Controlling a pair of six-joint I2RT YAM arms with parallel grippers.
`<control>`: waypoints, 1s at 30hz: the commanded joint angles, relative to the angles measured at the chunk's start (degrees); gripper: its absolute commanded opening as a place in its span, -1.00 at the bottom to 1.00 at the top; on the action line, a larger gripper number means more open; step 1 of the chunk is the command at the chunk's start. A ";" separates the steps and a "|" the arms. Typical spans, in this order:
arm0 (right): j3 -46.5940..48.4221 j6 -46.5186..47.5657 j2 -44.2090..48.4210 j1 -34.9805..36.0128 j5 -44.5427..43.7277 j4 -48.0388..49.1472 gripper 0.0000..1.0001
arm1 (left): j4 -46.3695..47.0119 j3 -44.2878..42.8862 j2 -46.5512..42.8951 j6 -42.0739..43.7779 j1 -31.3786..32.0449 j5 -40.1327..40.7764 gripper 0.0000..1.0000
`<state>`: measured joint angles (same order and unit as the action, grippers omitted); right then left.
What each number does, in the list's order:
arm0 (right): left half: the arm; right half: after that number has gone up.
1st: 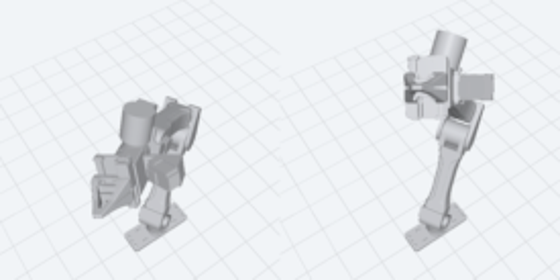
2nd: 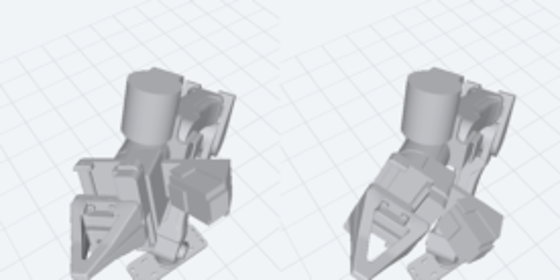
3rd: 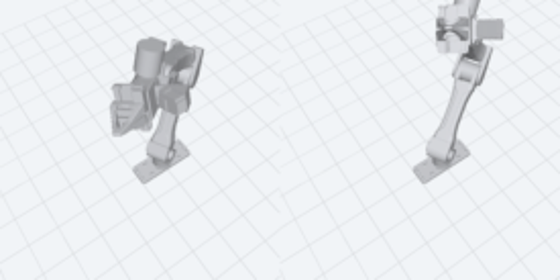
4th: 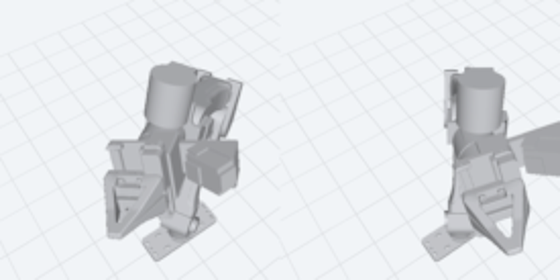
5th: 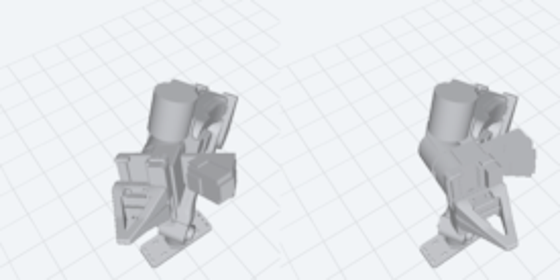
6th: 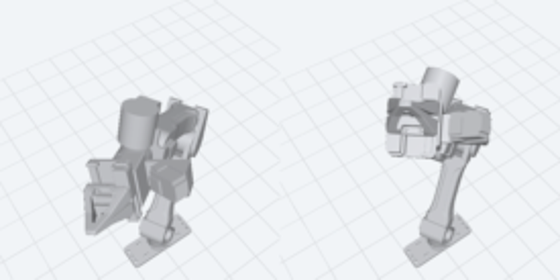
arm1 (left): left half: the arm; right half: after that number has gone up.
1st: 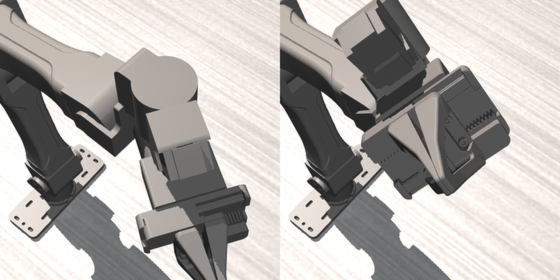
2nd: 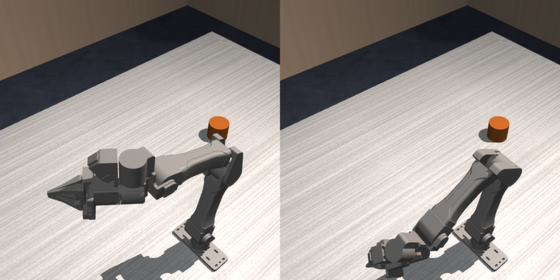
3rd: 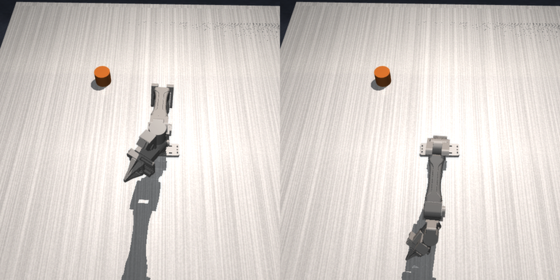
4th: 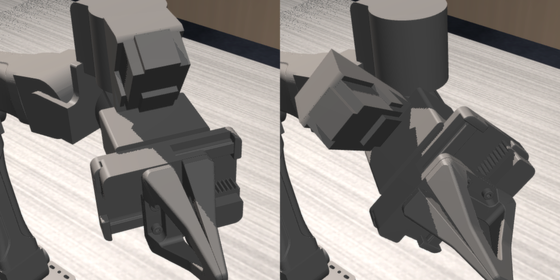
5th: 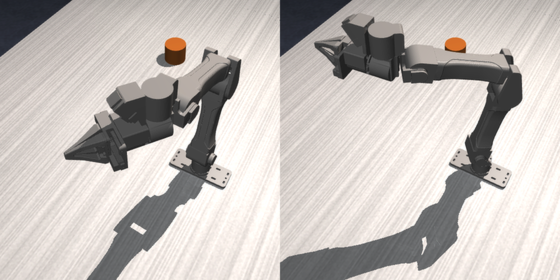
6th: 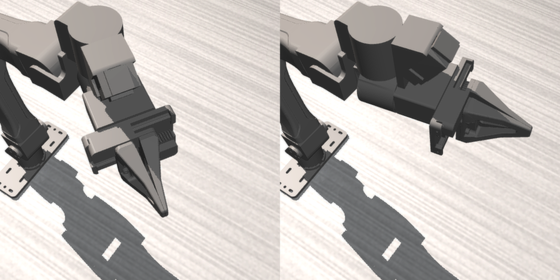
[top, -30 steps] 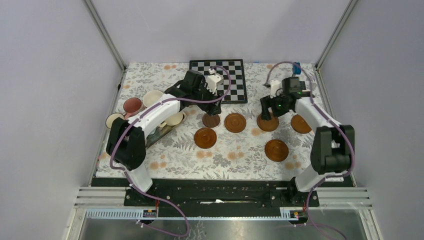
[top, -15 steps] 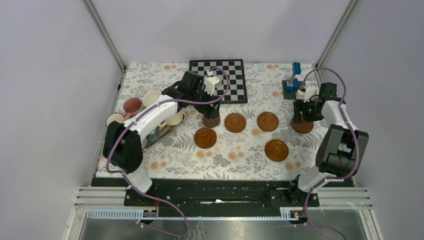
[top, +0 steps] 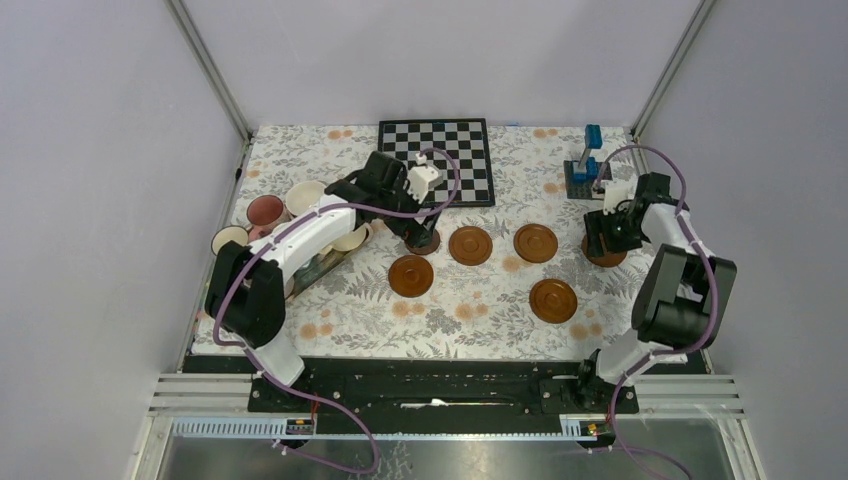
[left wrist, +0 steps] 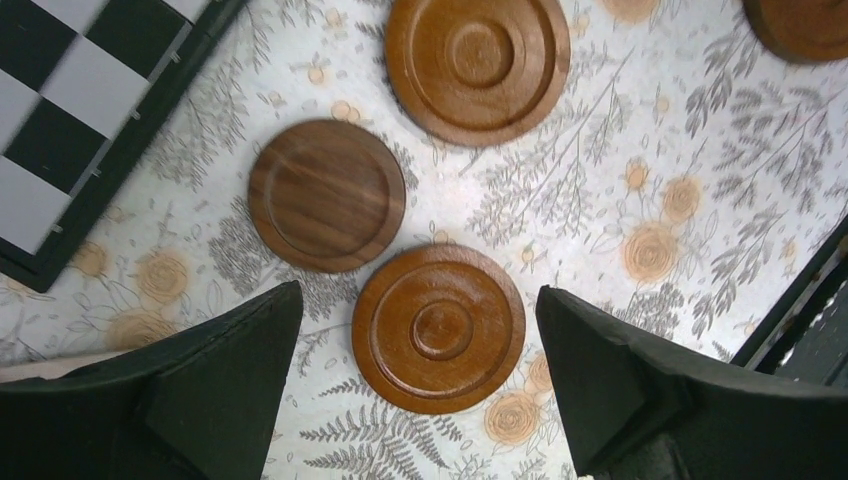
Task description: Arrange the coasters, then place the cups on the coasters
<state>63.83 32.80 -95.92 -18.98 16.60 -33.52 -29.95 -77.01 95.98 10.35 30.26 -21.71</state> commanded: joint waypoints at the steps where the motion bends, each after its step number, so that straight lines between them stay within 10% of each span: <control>1: -4.18 4.15 8.18 4.20 3.93 -4.62 0.41 | 0.25 3.72 -3.78 4.09 0.06 -1.86 0.90; 30: -23.89 4.76 15.24 20.92 -12.74 3.41 0.31 | 1.92 12.14 -8.15 9.31 0.56 1.60 0.96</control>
<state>41.85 37.21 -82.17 1.15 9.85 -31.22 -30.13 -65.69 90.37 17.80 30.44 -20.97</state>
